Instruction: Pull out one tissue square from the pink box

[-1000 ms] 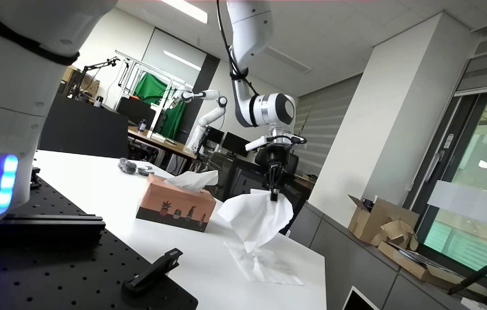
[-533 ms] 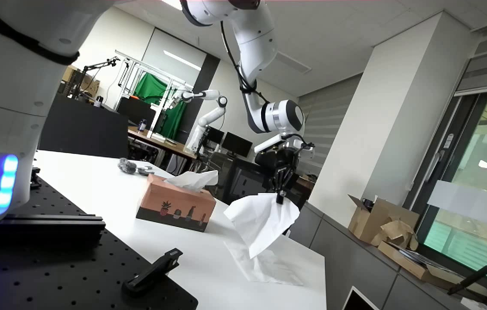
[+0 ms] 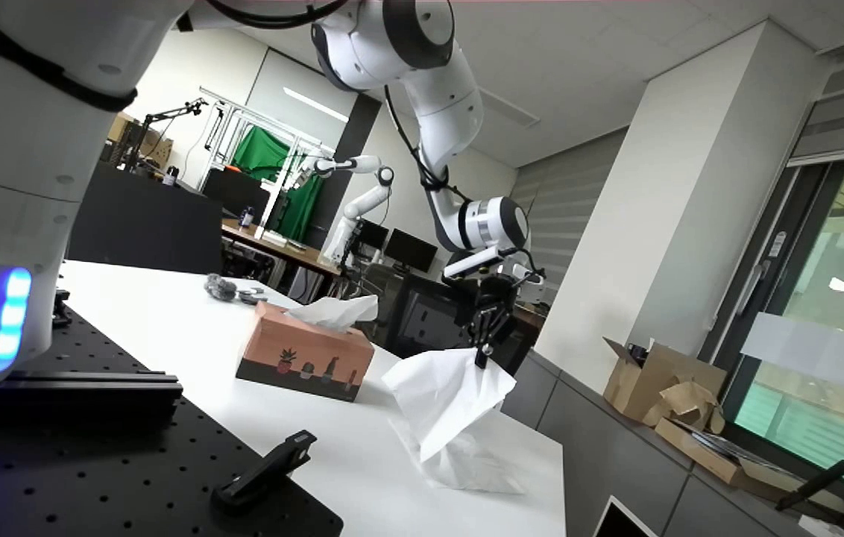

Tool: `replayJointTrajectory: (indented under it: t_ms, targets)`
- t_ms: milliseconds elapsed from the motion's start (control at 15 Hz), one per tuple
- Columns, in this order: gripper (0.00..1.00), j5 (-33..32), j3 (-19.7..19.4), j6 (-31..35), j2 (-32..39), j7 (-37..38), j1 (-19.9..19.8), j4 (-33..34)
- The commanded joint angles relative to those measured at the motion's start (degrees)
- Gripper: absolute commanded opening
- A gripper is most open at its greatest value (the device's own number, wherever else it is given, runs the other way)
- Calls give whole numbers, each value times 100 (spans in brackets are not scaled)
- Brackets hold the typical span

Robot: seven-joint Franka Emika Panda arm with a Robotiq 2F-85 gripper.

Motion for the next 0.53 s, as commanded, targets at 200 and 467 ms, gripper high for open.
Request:
replayJointTrajectory:
  t_ms: [200, 467]
  targets:
    - [0, 51, 56, -659, 981, -191, -189, 1272]
    - [26, 63, 67, -308, 1396, -54, -173, 1650]
